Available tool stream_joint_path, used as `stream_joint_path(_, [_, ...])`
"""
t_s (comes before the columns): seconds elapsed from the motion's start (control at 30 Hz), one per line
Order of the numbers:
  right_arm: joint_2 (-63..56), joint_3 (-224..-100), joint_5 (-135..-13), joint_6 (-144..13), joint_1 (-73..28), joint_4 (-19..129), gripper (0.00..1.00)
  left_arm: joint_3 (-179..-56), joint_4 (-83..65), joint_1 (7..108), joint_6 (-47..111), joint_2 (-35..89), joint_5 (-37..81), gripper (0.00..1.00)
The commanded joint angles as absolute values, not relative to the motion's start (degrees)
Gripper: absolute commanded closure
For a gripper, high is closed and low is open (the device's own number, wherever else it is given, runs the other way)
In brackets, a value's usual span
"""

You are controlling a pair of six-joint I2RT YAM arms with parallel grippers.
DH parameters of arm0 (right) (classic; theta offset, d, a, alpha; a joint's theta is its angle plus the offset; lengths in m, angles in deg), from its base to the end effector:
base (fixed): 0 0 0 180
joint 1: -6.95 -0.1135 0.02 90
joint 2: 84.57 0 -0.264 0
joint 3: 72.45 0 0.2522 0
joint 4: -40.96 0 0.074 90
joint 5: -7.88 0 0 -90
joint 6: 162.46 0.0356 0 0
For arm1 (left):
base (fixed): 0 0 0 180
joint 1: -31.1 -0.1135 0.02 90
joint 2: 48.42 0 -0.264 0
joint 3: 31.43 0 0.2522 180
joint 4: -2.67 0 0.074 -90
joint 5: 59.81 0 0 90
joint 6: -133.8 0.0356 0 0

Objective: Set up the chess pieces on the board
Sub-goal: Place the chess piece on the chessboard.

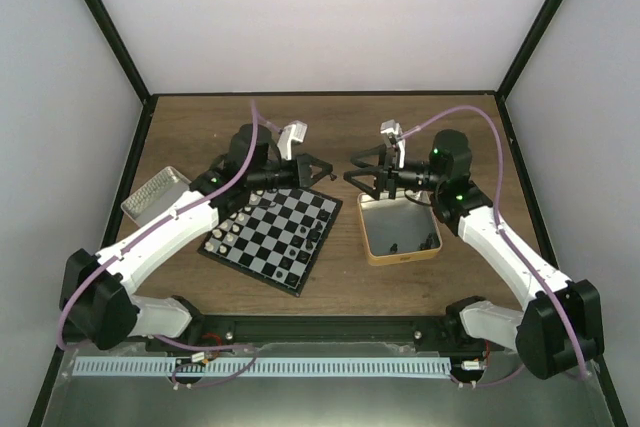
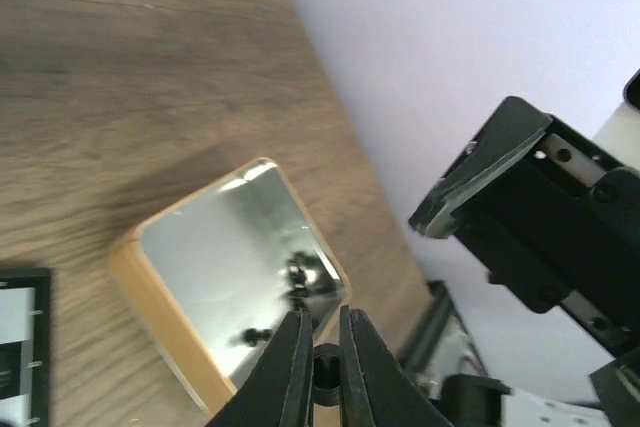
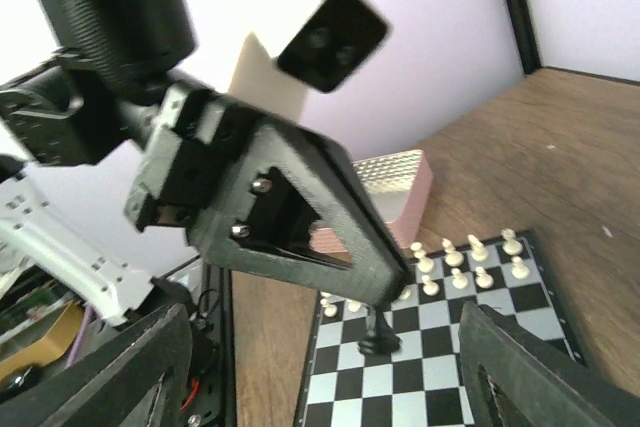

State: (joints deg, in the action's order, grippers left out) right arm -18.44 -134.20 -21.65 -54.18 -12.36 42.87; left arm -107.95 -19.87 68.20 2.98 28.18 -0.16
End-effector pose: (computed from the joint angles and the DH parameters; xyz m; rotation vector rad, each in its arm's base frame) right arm 0.2310 0.1138 0.3256 -0.8547 1.6017 1.3525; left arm 0.2346 -0.1999 0.3297 0.3193 2.1654 -1.3571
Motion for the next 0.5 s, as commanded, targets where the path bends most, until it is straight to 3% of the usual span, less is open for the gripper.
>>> stream_joint_path(0.0, [-19.1, -132.0, -31.1, -50.0, -12.2, 42.0, 0.25, -105.1, -22.8, 67.9, 9.8, 24.4, 11.6, 0.96])
stream_joint_path(0.47, [-20.8, -125.5, -41.5, -42.9, -12.2, 43.3, 0.26, -93.6, -17.6, 74.0, 19.2, 29.3, 38.5, 0.96])
